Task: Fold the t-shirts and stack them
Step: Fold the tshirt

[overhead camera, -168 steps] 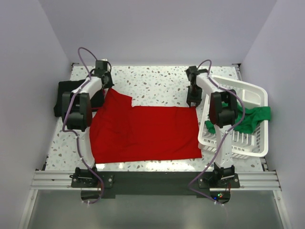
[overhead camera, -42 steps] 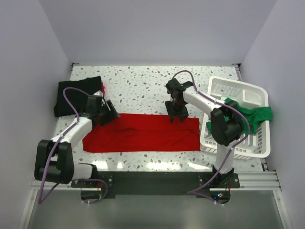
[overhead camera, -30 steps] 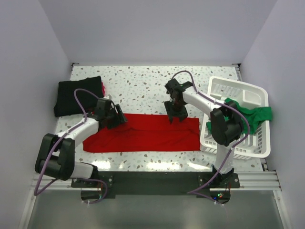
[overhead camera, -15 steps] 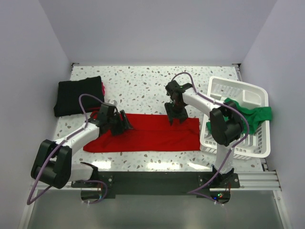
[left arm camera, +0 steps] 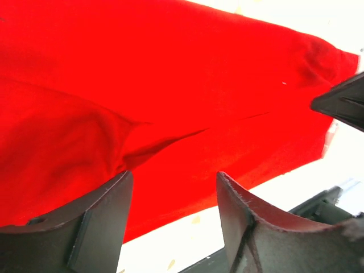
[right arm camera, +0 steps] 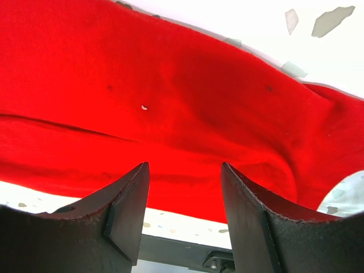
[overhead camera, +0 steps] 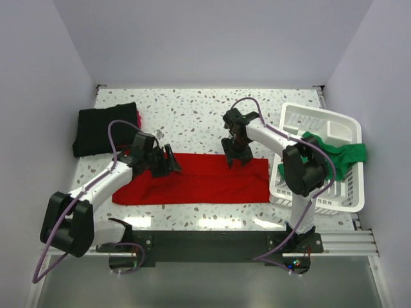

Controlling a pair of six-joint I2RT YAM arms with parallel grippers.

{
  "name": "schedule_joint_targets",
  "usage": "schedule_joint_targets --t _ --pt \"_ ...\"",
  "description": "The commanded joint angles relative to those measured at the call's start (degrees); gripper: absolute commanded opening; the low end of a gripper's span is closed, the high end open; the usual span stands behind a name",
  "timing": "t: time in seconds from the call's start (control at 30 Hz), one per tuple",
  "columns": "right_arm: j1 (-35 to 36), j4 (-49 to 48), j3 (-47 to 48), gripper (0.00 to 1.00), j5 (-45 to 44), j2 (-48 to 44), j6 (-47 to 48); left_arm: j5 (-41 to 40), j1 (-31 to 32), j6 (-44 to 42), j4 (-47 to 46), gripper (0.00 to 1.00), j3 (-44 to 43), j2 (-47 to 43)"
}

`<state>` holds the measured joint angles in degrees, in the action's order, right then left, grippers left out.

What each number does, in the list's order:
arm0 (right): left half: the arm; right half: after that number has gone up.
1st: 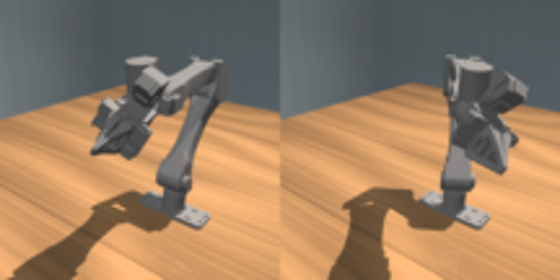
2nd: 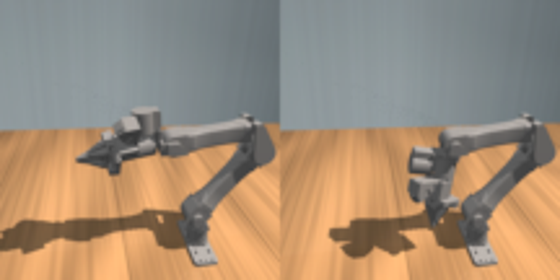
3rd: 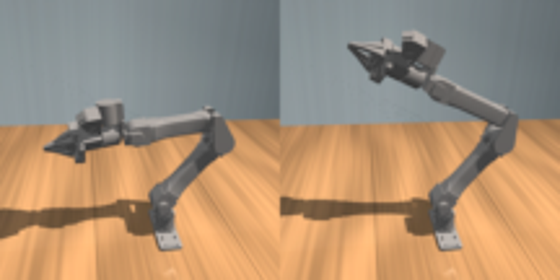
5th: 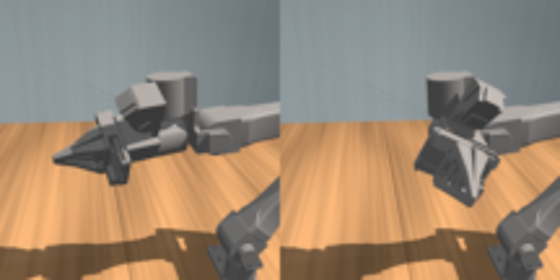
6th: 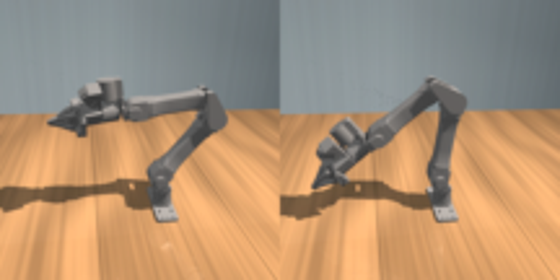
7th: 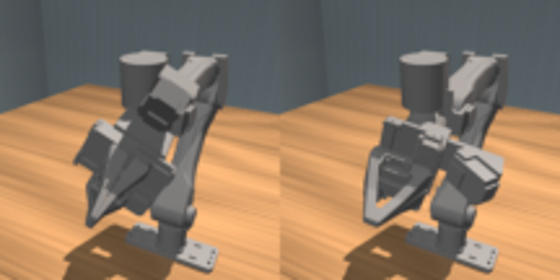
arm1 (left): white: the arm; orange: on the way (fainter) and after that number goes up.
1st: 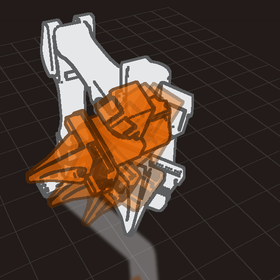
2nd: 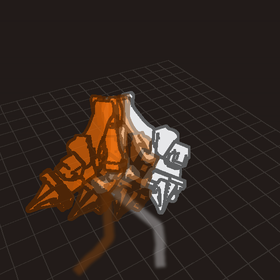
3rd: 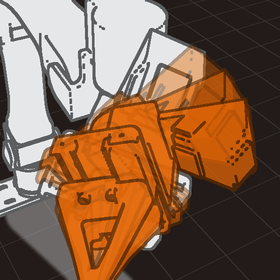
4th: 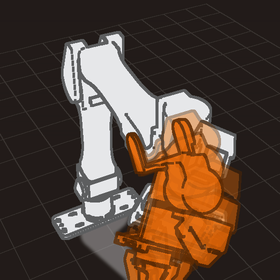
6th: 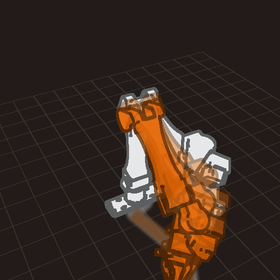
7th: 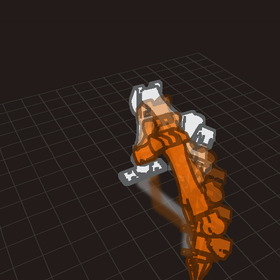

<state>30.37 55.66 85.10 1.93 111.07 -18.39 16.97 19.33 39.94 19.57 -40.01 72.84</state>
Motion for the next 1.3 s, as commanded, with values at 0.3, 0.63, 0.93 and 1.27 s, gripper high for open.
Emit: schedule_joint_targets --t 0.3,0.63,0.93,1.27 --pt "0.22 -0.99 -0.55 0.57 1.14 -0.15 -0.50 -11.34 3.07 -6.11 11.28 0.43 -5.87 3.97" --pt "0.13 -1.08 -1.25 0.57 0.97 -0.85 -0.68 -16.70 6.77 -6.90 11.98 0.43 -5.87 9.51" --pt "0.13 -1.17 -1.43 0.57 0.62 -0.76 -0.59 -18.64 9.23 -6.72 11.54 0.33 -6.66 13.20" --pt "0.22 -0.82 -1.34 0.57 0.44 -0.68 -0.50 -21.02 10.64 -6.90 15.14 0.05 -9.12 14.17"
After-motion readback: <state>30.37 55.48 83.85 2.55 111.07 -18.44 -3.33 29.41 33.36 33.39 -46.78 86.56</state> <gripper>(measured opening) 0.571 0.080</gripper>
